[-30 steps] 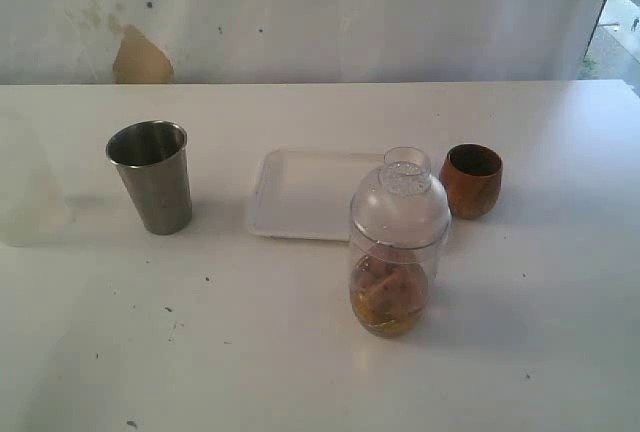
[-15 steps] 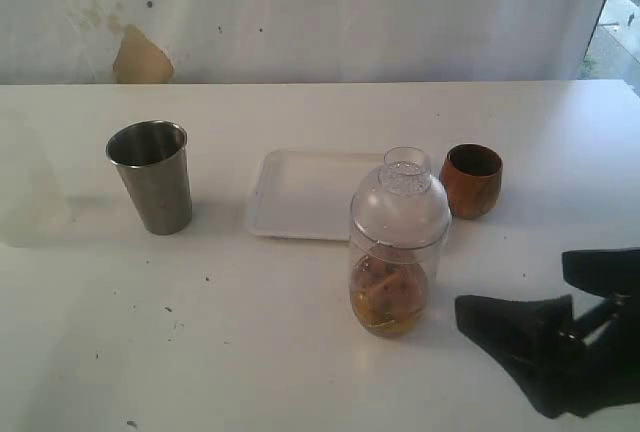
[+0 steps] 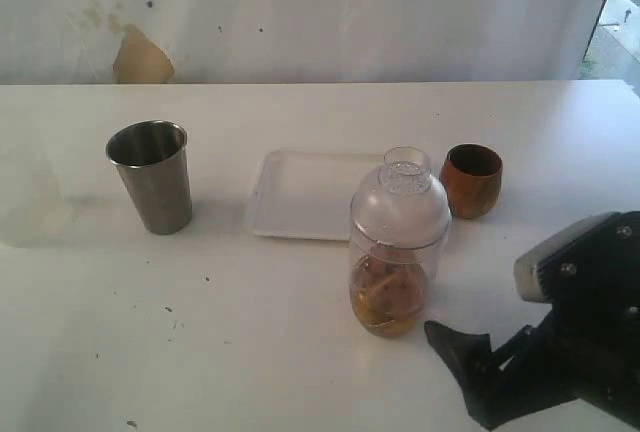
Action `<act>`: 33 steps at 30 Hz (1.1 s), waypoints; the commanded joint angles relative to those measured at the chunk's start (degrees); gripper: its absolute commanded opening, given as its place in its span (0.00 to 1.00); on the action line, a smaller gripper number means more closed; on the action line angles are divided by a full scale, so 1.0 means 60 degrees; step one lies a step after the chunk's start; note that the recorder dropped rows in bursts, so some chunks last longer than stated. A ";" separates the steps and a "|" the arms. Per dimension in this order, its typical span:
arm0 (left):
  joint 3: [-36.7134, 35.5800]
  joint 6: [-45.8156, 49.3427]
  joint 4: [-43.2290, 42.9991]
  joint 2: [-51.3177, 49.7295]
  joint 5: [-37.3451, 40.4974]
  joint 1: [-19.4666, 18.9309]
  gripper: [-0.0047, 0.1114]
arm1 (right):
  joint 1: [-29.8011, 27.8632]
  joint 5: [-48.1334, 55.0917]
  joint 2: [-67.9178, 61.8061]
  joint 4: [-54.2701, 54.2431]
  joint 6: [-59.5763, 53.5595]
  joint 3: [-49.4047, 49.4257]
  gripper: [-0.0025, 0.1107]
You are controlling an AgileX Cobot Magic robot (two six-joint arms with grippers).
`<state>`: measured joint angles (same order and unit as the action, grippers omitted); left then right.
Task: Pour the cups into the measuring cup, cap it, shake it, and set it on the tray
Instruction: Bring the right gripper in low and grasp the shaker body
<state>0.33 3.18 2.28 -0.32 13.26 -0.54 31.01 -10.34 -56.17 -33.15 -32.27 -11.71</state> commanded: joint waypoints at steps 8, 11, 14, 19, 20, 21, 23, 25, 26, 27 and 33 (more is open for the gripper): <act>-0.0055 -0.0005 -0.0011 0.0054 0.0013 -0.0043 0.04 | 0.0726 -0.3673 -0.2240 0.5098 0.4939 0.0062 0.93; -0.0055 -0.0005 -0.0011 0.0054 0.0013 -0.0043 0.04 | 0.0726 -0.3731 -0.2689 0.4918 0.4523 0.0062 0.93; -0.0055 -0.0005 -0.0011 0.0054 0.0013 -0.0043 0.04 | 0.0726 -0.3884 -0.3014 0.3811 0.3621 0.0062 0.93; -0.0055 -0.0005 -0.0011 0.0054 0.0013 -0.0043 0.04 | 0.0726 -0.5051 -0.3601 0.3354 0.3471 0.0044 0.93; -0.0055 -0.0005 -0.0011 0.0054 0.0013 -0.0043 0.04 | 0.0726 -0.5299 -0.3761 0.3717 0.3631 0.0043 0.93; -0.0055 -0.0005 -0.0011 0.0054 0.0013 -0.0043 0.04 | 0.0726 -0.5516 -0.3940 0.4011 0.3712 0.0012 0.93; -0.0055 -0.0005 -0.0011 0.0054 0.0013 -0.0043 0.04 | 0.0726 -0.5696 -0.4288 0.4141 0.3712 -0.0057 0.93; -0.0055 -0.0005 -0.0011 0.0054 0.0013 -0.0043 0.04 | 0.0726 -0.6028 -0.4705 0.4122 0.3712 -0.0083 0.93; -0.0055 -0.0005 -0.0011 0.0054 0.0013 -0.0043 0.04 | 0.0726 -0.6387 -0.4923 0.4084 0.3712 -0.0083 0.93; -0.0055 -0.0005 -0.0011 0.0054 0.0013 -0.0043 0.04 | 0.0726 -0.6655 -0.5136 0.4044 0.3712 -0.0083 0.93; -0.0055 -0.0005 -0.0011 0.0054 0.0013 -0.0043 0.04 | 0.0726 -0.7437 -0.6220 0.3057 0.3667 -0.0517 0.93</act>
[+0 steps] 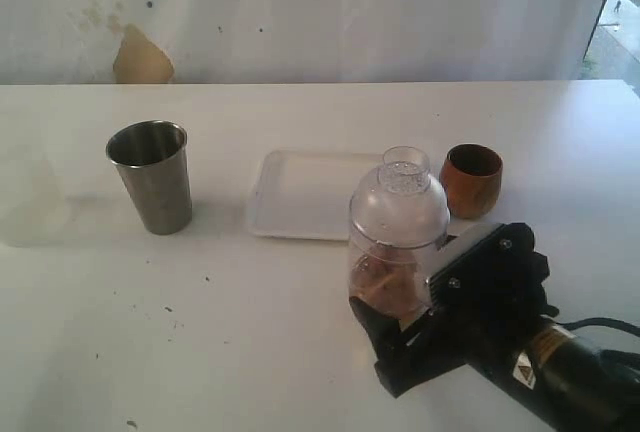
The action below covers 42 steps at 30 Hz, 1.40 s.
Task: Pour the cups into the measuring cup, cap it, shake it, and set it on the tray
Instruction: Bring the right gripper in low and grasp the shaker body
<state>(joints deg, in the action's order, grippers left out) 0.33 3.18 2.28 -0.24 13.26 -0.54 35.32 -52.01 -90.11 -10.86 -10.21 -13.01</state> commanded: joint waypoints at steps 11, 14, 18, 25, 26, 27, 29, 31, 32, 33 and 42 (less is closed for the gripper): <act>-0.0055 -0.0005 -0.0011 0.0041 0.0013 -0.0043 0.04 | 0.0008 -0.0944 -0.1741 -0.0791 -0.0010 -0.1293 0.93; -0.0055 -0.0005 -0.0011 0.0041 0.0013 -0.0043 0.04 | 0.0008 -0.0987 -0.1784 -0.0791 -0.0010 -0.1375 0.93; -0.0055 -0.0005 -0.0011 0.0041 0.0013 -0.0043 0.04 | 0.0008 -0.1029 -0.1784 -0.0791 -0.0010 -0.1374 0.93; -0.0055 -0.0005 -0.0011 0.0041 0.0013 -0.0043 0.04 | 0.0008 -0.1049 -0.1784 -0.0592 0.0098 -0.1415 0.93; -0.0055 -0.0005 -0.0011 0.0041 0.0013 -0.0043 0.04 | 0.0008 -0.1049 -0.1784 -0.0671 0.0098 -0.1459 0.93; -0.0055 -0.0005 -0.0011 0.0041 0.0013 -0.0043 0.04 | 0.0008 -0.1049 -0.1784 -0.0767 0.0098 -0.1521 0.93; -0.0055 -0.0005 -0.0011 0.0041 0.0013 -0.0043 0.04 | 0.0008 -0.1049 -0.1784 -0.0767 -0.0034 -0.1608 0.93; -0.0055 -0.0005 -0.0011 0.0041 0.0013 -0.0043 0.04 | 0.0008 -0.1049 -0.1784 -0.0767 -0.0016 -0.1676 0.93; -0.0055 -0.0005 -0.0011 0.0041 0.0013 -0.0043 0.04 | 0.0008 -0.0996 -0.1784 -0.0767 -0.0015 -0.1726 0.93; -0.0055 -0.0005 -0.0011 0.0041 0.0013 -0.0043 0.04 | 0.0008 -0.0981 -0.1784 -0.0767 0.0031 -0.1727 0.93; -0.0055 -0.0005 -0.0011 0.0041 0.0013 -0.0043 0.04 | 0.0008 -0.0973 -0.1784 -0.0780 0.0064 -0.1727 0.93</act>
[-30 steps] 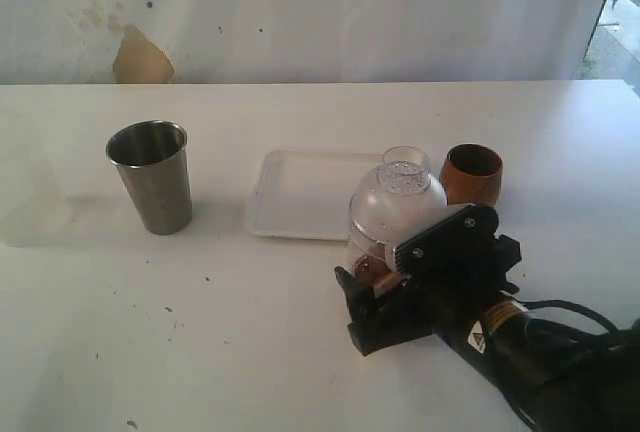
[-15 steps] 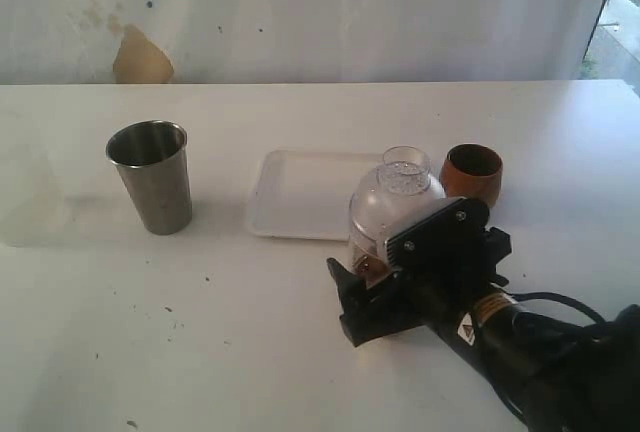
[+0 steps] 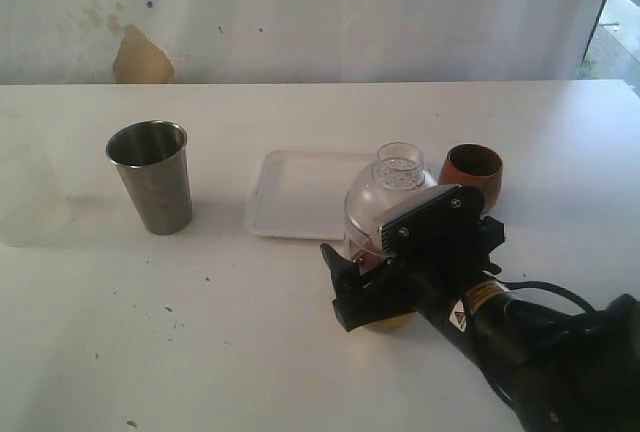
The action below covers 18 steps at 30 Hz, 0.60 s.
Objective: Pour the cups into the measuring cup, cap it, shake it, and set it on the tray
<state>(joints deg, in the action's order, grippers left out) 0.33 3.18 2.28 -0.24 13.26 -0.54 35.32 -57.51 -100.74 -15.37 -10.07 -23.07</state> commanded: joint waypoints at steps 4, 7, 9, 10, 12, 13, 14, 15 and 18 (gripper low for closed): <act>-0.0055 -0.0005 -0.0011 0.0041 0.0013 -0.0043 0.04 | 0.0008 0.0018 -0.0012 -0.0028 -0.0032 -0.0050 0.75; -0.0055 -0.0005 -0.0011 0.0041 0.0013 -0.0043 0.04 | 0.0008 0.0317 -0.0012 -0.0028 -0.0032 -0.0050 0.44; -0.0055 -0.0005 -0.0011 0.0041 0.0013 -0.0043 0.04 | 0.0008 0.0624 -0.0012 -0.0028 -0.0032 -0.0050 0.14; -0.0055 -0.0005 -0.0011 0.0041 0.0013 -0.0043 0.04 | 0.0008 0.0624 -0.0012 -0.0057 -0.0032 -0.0050 0.02; -0.0055 -0.0005 -0.0011 0.0041 0.0013 -0.0043 0.04 | 0.0008 0.0740 -0.0012 -0.0105 0.0055 -0.0050 0.03; -0.0055 -0.0005 -0.0011 0.0041 0.0013 -0.0043 0.04 | 0.0008 0.0693 -0.0012 -0.0127 0.0055 -0.0050 0.03; -0.0055 -0.0005 -0.0011 0.0041 0.0013 -0.0043 0.04 | 0.0008 0.0398 -0.0012 -0.0144 0.0038 -0.0050 0.03; -0.0055 -0.0005 -0.0011 0.0041 0.0013 -0.0043 0.04 | 0.0008 0.0176 -0.0012 -0.0141 -0.0013 -0.0050 0.03; -0.0055 -0.0005 -0.0011 0.0041 0.0013 -0.0043 0.04 | 0.0008 -0.0298 0.0411 -0.0119 0.0552 -0.0072 0.02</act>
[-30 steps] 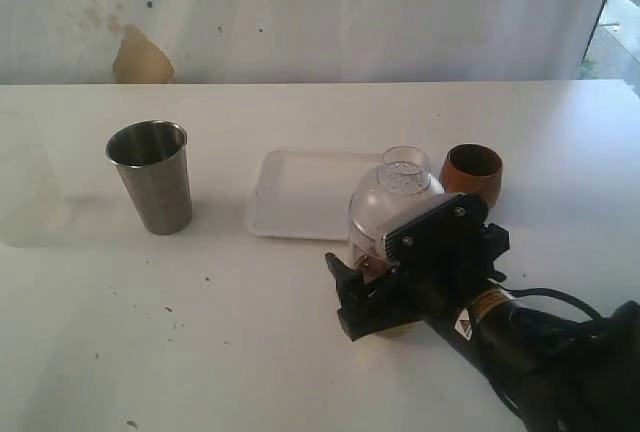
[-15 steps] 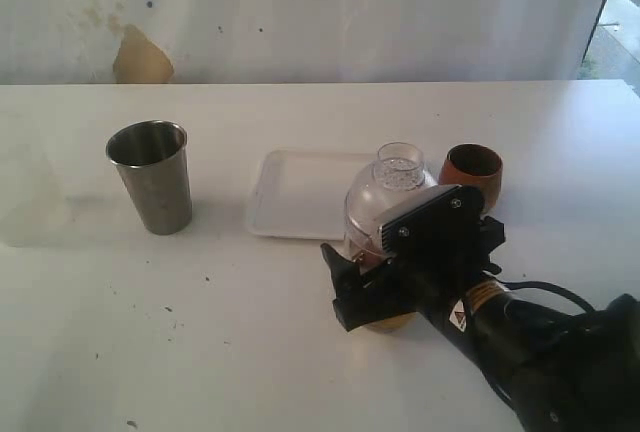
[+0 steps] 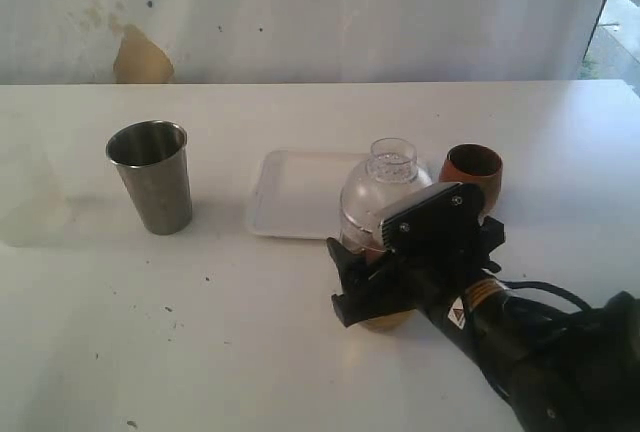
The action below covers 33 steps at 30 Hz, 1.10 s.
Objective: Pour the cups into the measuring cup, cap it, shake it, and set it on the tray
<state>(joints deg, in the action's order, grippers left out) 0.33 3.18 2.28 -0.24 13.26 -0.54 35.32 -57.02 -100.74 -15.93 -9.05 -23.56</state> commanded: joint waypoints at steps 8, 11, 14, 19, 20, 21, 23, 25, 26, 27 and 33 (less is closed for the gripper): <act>-0.0055 -0.0005 -0.0011 0.0041 0.0013 -0.0043 0.04 | -0.0156 0.0530 0.2944 -0.0493 -0.0334 -0.0575 0.02; -0.0055 -0.0005 -0.0011 0.0041 0.0013 -0.0043 0.04 | -0.0225 0.1285 0.3221 -0.1040 0.0550 -0.0996 0.02; -0.0055 -0.0005 -0.0011 0.0041 0.0013 -0.0043 0.04 | 0.0075 0.3714 0.3200 0.1839 -0.0110 -0.1877 0.02; -0.0055 -0.0005 -0.0011 0.0041 0.0013 -0.0043 0.04 | -0.0177 0.3126 0.3268 -0.3486 -0.2356 -0.2193 0.02; -0.0055 -0.0005 -0.0011 0.0041 0.0013 -0.0043 0.04 | -0.0177 0.3441 0.3313 -0.2024 -0.1677 -0.2193 0.02; -0.0055 -0.0005 -0.0011 0.0041 0.0013 -0.0043 0.04 | -0.0134 0.3829 0.3332 -0.0316 -0.1559 -0.2213 0.02; -0.0055 -0.0005 -0.0011 0.0041 0.0013 -0.0043 0.04 | 0.0032 0.4017 0.3355 0.0437 -0.1805 -0.2277 0.02; -0.0055 -0.0005 -0.0011 0.0041 0.0011 -0.0043 0.04 | -0.0151 0.3017 0.3316 -0.2848 -0.2051 -0.2277 0.02; -0.0055 -0.0005 -0.0011 0.0041 0.0011 -0.0043 0.04 | -0.0190 0.2949 0.3316 -0.3047 -0.1536 -0.2277 0.02; -0.0055 -0.0005 -0.0011 0.0041 0.0011 -0.0043 0.04 | -0.0172 0.3430 0.3358 -0.1373 -0.1384 -0.2277 0.02; -0.0055 -0.0005 -0.0011 0.0041 0.0011 -0.0043 0.04 | -0.0244 0.3233 0.3255 -0.2260 -0.1126 -0.2262 0.02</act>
<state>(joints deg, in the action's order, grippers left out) 0.33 3.18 2.28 -0.24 13.29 -0.63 34.93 -31.35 -81.61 -24.82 -18.52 -36.82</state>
